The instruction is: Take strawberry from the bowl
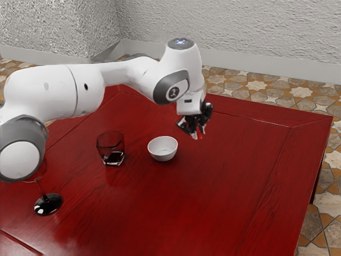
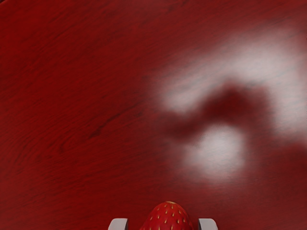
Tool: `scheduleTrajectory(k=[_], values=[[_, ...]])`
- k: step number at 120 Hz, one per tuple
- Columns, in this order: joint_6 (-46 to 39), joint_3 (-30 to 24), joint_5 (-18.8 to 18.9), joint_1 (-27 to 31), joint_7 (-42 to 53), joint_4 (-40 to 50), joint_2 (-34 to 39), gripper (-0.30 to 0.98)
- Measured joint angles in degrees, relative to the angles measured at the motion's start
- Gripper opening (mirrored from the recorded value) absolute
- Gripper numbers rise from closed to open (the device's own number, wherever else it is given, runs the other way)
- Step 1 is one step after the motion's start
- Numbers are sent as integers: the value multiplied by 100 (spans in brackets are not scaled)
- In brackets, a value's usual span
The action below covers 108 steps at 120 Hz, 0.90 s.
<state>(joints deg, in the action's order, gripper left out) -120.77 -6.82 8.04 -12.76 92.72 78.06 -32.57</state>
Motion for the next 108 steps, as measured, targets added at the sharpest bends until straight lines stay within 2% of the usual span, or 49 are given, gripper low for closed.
scheduleTrajectory(k=[13, 44, 64, 70, 80, 95, 108], values=[[-14, -23, -195, -282, -79, -229, -477, 1], [-379, -2, -314, -297, -232, -326, -1219, 5], [-464, 29, -392, -211, -399, -249, -1207, 36], [-452, 36, -406, -203, -483, -15, -860, 43], [-302, 97, -419, -187, -716, 657, 294, 51], [731, 565, -415, -97, -1392, 864, 1846, 59], [1515, 774, -403, 225, -2100, 882, 2435, 63]])
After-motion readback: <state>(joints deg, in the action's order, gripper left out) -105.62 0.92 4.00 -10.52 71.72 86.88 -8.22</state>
